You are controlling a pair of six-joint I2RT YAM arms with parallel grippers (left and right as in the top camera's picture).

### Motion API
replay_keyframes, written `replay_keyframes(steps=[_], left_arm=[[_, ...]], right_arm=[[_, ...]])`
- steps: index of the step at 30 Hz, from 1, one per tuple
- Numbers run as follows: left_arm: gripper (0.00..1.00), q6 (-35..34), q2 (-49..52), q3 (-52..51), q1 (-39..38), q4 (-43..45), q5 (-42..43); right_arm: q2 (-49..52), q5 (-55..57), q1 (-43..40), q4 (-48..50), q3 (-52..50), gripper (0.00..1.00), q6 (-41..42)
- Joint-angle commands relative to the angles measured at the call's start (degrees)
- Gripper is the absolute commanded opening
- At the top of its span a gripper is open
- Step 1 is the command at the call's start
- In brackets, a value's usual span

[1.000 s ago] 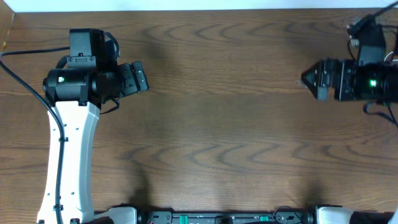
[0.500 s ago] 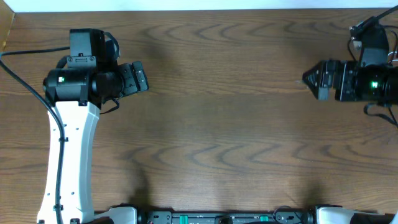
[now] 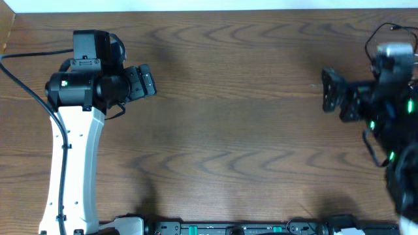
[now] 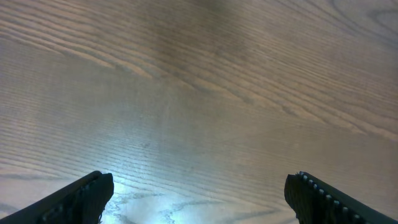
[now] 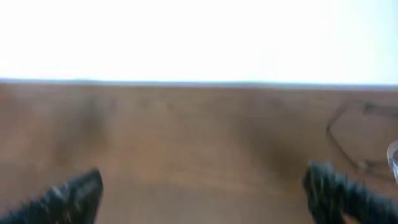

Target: Untangle cables

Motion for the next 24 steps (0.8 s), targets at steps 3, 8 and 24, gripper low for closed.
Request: replay_keyframes(steps=[3, 8, 24], left_arm=[[0.93, 0.76, 0.24, 0.2, -0.02, 0.02, -0.17], [0.94, 0.74, 0.24, 0.2, -0.02, 0.02, -0.17], [0.94, 0.74, 0.24, 0.2, -0.02, 0.02, -0.17]], right_arm=[[-15.78, 5.46, -1.09, 13.9, -22.73, 0.99, 0.07], [-28.74, 5.46, -3.19, 26.82, -41.31, 0.99, 0.07], [-49.94, 5.44, -3.8, 45.59, -71.67, 0.99, 1.62]])
